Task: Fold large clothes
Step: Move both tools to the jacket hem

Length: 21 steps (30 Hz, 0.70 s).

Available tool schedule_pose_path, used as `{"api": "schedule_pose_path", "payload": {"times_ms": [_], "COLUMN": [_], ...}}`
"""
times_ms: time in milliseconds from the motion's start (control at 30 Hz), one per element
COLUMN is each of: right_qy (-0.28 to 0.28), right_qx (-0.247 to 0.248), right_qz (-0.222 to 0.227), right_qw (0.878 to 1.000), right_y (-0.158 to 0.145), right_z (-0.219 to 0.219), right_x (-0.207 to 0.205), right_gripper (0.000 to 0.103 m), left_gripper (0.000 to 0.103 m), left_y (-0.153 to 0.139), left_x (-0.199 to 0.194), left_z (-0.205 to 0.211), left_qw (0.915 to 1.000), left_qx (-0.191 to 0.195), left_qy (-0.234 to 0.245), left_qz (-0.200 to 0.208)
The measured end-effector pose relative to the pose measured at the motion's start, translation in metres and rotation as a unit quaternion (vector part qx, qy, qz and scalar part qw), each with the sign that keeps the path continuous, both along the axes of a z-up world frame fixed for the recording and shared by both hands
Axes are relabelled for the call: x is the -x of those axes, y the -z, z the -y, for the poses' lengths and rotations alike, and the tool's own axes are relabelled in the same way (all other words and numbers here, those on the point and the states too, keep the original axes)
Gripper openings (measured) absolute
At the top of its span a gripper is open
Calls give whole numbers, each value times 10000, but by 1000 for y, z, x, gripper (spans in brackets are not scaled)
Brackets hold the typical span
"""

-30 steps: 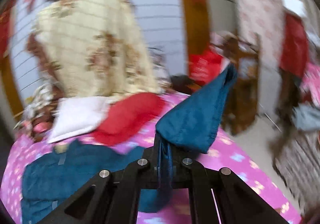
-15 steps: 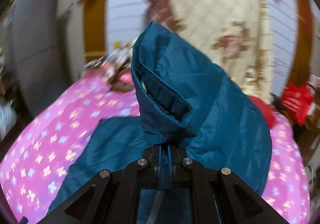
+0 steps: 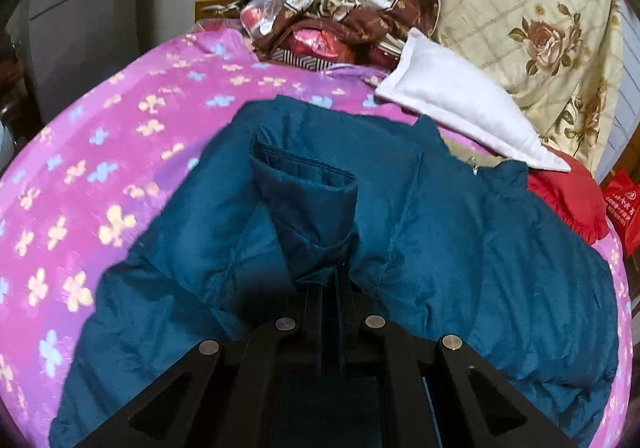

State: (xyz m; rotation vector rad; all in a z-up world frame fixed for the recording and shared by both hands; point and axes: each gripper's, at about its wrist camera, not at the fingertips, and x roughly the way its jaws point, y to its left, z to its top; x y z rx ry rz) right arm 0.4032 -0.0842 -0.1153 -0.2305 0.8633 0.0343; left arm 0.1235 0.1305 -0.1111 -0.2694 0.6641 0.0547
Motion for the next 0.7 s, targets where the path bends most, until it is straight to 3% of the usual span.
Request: {"api": "schedule_pose_path", "payload": {"times_ms": [133,200,267,333,433,533,633,700], "right_qy": [89,-2,-132,-214,-146,30,349,842], "right_qx": [-93,-64,-263,-460,-755,-1168,-1121,-1153], "right_qz": [-134,-277,-309,-189,44,556,873,1179], "right_qw": [9998,9996,9991,9985,9970,9916,9892,9827], "right_y": [5,4,-3,-19,-51,-94,-114,-116], "right_z": [2,0,2,8,29,75,125,168], "right_x": [-5,-5,1,15,52,150,272,357], "right_gripper": [9,19,45,56,57,57,75,80], "left_gripper": [52,52,52,52,52,52,52,52], "left_y": [4,5,6,6,6,2,-10,-22], "left_x": [-3,-3,-2,-1,1,7,1,-2], "left_z": [3,6,9,11,15,18,24,38], "left_qw": [9999,9999,9998,9997,9997,9995,9993,9983], "left_qx": [-47,-116,-192,-222,-242,-292,90,253], "left_qy": [-29,-41,-51,-37,4,29,36,211], "left_qz": [-100,-99,-78,-77,-106,-124,-358,-488]}}
